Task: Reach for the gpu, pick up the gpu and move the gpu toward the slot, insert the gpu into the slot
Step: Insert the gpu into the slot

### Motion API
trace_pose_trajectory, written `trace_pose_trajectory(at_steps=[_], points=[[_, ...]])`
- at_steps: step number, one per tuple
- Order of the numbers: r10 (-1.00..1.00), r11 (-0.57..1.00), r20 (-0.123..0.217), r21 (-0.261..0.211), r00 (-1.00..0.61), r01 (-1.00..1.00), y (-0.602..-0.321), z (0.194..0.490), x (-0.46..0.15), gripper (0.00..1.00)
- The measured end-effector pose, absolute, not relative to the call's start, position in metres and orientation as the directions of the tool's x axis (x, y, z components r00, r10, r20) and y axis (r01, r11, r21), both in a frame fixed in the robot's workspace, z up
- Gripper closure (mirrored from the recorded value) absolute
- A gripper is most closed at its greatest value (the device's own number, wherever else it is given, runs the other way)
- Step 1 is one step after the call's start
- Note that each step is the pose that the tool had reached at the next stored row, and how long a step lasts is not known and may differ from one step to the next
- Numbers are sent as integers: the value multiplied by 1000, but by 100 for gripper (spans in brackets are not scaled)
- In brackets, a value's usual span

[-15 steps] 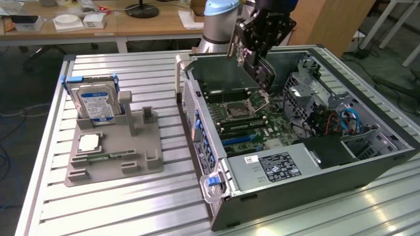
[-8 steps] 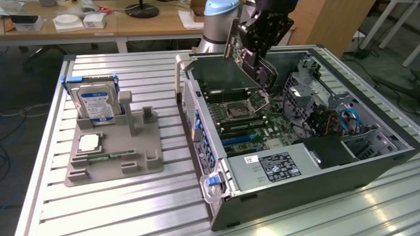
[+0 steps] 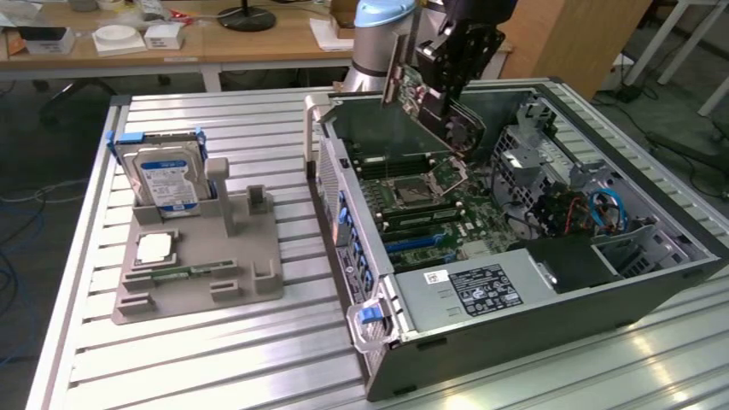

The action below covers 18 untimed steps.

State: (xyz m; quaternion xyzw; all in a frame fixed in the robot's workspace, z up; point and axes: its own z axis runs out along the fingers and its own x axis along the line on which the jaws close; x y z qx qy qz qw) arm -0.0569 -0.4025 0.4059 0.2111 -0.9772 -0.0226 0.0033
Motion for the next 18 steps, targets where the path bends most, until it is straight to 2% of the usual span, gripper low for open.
trace_pose_trajectory(at_steps=[18], points=[[-635, 772, -4, 45, -773, -634, -403, 405, -57, 73]])
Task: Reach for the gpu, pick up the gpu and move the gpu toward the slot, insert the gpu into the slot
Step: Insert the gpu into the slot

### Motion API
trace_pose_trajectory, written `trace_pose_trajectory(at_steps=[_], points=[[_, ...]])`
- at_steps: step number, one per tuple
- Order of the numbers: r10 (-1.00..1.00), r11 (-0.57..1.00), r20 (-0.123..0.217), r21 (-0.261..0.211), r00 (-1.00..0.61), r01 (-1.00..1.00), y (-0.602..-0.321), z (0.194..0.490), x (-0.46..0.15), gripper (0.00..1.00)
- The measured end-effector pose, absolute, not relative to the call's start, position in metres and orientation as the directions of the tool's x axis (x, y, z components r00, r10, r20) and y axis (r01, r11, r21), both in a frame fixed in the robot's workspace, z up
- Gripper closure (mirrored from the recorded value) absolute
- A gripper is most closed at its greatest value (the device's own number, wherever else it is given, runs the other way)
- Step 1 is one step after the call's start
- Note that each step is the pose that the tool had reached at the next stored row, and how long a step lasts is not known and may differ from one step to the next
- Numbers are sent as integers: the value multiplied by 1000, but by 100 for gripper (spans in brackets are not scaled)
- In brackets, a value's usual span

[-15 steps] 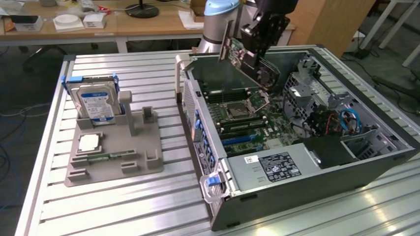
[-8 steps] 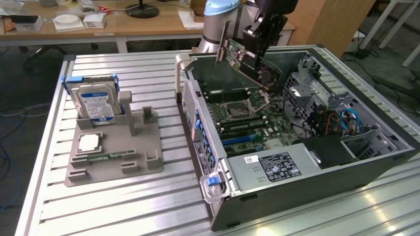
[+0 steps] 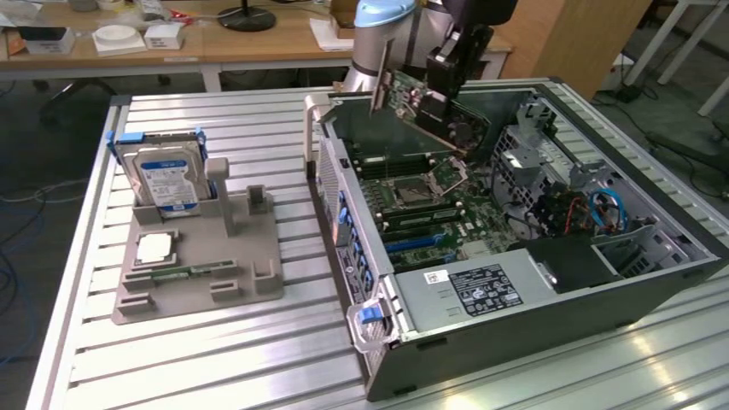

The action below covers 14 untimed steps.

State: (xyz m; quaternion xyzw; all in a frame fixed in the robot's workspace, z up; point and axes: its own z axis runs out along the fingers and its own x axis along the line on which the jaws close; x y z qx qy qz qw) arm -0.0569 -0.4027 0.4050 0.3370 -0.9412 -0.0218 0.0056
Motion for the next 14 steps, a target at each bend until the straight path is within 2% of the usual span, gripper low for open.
trace_pose_trajectory(at_steps=[14], points=[[-781, 624, -6, 43, -625, -780, -403, 401, -57, 73]])
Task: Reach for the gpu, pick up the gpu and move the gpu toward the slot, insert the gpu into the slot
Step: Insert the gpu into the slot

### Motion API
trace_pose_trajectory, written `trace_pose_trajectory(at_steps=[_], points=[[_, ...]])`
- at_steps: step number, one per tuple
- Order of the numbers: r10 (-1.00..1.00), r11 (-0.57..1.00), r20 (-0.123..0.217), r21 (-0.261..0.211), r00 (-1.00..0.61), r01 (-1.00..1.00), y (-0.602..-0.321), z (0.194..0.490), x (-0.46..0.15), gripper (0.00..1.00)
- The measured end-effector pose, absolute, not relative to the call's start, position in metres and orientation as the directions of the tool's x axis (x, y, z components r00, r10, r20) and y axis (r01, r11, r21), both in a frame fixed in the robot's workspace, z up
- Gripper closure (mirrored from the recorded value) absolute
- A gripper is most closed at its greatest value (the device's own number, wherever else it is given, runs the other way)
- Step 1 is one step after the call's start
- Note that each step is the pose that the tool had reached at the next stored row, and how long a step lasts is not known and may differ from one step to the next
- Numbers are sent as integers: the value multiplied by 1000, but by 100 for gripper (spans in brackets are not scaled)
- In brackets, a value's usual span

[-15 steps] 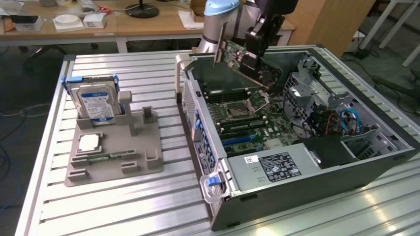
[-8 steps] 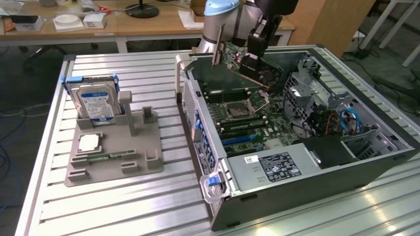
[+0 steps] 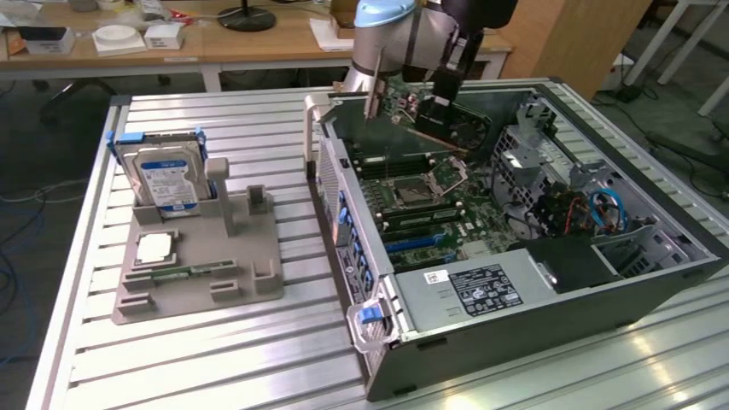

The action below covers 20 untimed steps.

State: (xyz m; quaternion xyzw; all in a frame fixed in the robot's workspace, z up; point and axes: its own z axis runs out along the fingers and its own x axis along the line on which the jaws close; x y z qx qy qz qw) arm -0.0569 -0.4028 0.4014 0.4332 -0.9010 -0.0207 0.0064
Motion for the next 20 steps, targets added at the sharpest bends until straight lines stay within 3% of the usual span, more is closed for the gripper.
trace_pose_trajectory(at_steps=[20], points=[[-910, 414, -17, 29, -415, -910, -403, 397, -57, 73]])
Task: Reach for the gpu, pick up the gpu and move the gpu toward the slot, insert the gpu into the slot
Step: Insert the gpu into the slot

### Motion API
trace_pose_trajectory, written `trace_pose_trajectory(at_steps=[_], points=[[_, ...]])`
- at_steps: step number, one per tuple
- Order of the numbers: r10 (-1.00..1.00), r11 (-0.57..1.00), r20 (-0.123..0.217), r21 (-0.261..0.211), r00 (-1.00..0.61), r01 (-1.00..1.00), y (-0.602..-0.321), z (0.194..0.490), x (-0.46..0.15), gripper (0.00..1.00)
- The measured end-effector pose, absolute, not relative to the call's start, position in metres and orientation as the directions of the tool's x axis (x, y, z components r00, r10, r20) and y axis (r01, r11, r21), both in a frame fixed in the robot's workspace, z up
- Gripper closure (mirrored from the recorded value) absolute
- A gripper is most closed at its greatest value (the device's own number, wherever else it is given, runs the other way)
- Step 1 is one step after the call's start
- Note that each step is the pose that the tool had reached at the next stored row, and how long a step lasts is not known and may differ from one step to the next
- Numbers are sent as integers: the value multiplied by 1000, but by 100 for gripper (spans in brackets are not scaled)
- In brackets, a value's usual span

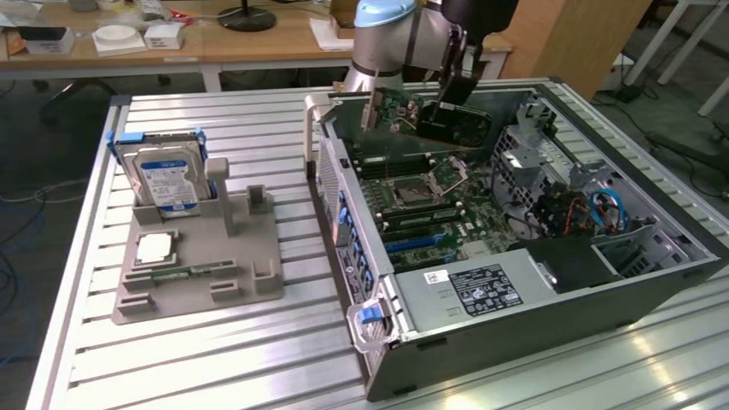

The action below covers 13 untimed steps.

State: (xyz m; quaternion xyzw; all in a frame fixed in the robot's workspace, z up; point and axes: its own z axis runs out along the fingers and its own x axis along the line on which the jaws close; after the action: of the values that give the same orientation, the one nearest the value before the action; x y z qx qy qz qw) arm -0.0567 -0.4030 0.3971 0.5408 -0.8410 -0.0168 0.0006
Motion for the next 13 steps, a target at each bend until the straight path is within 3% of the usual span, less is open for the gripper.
trace_pose_trajectory(at_steps=[13], points=[[-935, 353, -40, -8, -352, -936, -403, 396, -56, 73]])
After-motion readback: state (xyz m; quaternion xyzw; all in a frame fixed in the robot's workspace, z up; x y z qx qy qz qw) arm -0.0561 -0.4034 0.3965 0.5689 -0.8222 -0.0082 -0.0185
